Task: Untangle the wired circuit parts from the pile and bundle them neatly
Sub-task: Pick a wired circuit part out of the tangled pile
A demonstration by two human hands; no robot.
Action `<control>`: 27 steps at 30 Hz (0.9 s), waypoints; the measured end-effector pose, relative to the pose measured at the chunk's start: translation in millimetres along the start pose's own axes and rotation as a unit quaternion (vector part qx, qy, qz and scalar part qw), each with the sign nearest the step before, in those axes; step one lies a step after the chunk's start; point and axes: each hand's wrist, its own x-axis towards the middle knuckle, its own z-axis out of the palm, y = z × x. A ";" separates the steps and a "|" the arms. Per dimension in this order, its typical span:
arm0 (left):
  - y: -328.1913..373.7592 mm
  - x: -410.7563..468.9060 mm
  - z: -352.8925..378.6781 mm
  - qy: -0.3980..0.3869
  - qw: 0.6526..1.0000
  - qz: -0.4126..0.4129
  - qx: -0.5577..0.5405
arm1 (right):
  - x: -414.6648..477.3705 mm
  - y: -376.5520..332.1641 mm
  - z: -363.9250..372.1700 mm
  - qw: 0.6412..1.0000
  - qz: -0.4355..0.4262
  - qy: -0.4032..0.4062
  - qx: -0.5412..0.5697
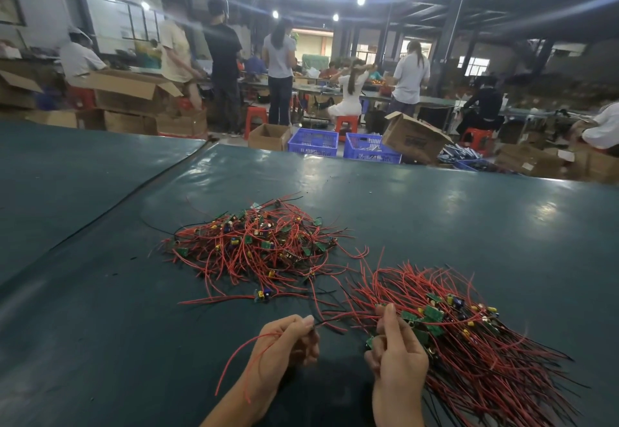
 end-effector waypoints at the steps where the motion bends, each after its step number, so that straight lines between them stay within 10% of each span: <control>1: -0.3 0.5 0.4 0.006 1.000 -0.003 -0.007 | -1.7 -0.1 0.8 1.000 0.003 -0.024 -0.005; 9: -7.0 2.8 -0.7 -0.024 0.997 0.029 0.064 | -25.7 11.0 16.7 0.959 -0.032 -0.218 -0.177; 20: -2.1 -0.4 1.0 -0.020 0.995 0.011 0.099 | 4.3 -1.7 -6.7 0.998 0.045 0.015 -0.041; 27: 3.6 1.3 -4.2 0.029 0.999 -0.005 -0.020 | -1.3 -0.8 -2.5 0.999 0.007 -0.015 -0.044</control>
